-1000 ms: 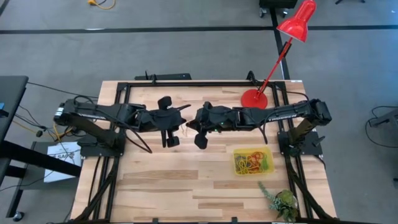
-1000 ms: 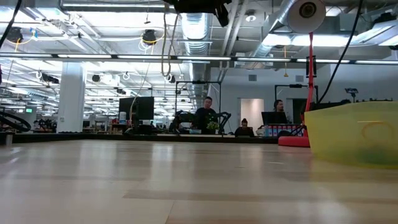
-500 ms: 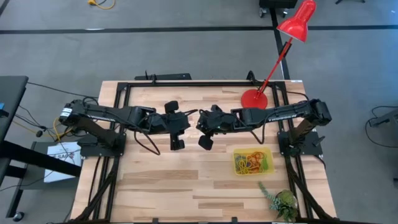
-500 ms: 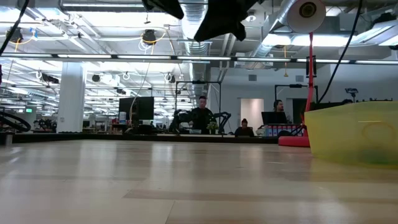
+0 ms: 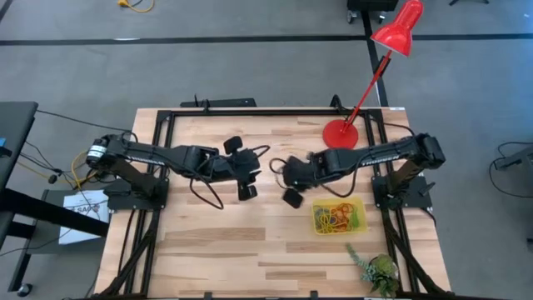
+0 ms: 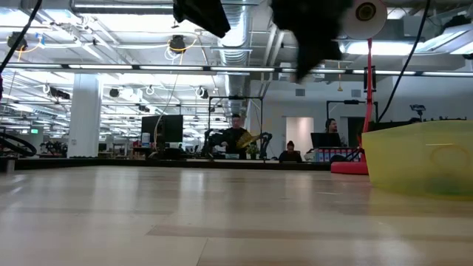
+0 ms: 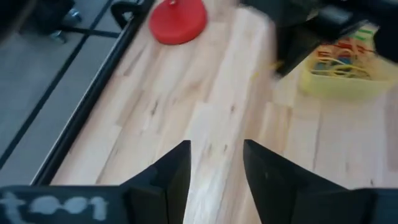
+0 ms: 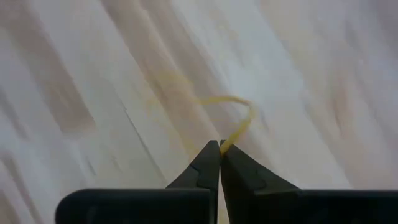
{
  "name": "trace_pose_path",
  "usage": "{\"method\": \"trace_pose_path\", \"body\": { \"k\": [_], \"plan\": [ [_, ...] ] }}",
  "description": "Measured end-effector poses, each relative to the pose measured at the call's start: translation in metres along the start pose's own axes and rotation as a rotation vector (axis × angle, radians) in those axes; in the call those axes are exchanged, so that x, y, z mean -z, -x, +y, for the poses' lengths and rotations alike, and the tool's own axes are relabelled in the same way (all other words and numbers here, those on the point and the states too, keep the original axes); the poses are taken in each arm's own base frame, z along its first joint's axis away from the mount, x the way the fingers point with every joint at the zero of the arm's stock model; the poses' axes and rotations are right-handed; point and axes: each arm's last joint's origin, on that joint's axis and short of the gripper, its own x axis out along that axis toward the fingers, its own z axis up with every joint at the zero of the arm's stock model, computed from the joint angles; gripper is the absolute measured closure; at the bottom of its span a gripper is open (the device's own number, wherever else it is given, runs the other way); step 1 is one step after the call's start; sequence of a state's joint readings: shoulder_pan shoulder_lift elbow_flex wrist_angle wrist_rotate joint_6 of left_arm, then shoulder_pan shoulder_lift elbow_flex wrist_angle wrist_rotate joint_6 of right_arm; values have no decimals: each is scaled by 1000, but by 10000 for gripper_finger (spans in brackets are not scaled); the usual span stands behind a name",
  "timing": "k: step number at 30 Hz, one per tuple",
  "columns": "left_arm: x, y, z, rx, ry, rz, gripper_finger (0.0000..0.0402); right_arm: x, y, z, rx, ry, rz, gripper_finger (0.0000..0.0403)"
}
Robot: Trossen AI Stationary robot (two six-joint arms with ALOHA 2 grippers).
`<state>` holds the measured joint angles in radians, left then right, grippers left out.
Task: Pick and place items into bin
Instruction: Put the yellow rubber band into the yellow bin
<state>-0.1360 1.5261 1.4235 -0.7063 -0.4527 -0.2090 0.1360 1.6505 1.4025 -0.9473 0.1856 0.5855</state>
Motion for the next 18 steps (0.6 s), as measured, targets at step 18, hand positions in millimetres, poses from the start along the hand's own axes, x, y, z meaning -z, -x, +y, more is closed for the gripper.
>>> {"method": "trace_pose_path", "body": {
  "k": [18],
  "plan": [
    [-3,1,6,-188,29,-55,272,108,38,46,212,-241,537,400]
  ]
}}
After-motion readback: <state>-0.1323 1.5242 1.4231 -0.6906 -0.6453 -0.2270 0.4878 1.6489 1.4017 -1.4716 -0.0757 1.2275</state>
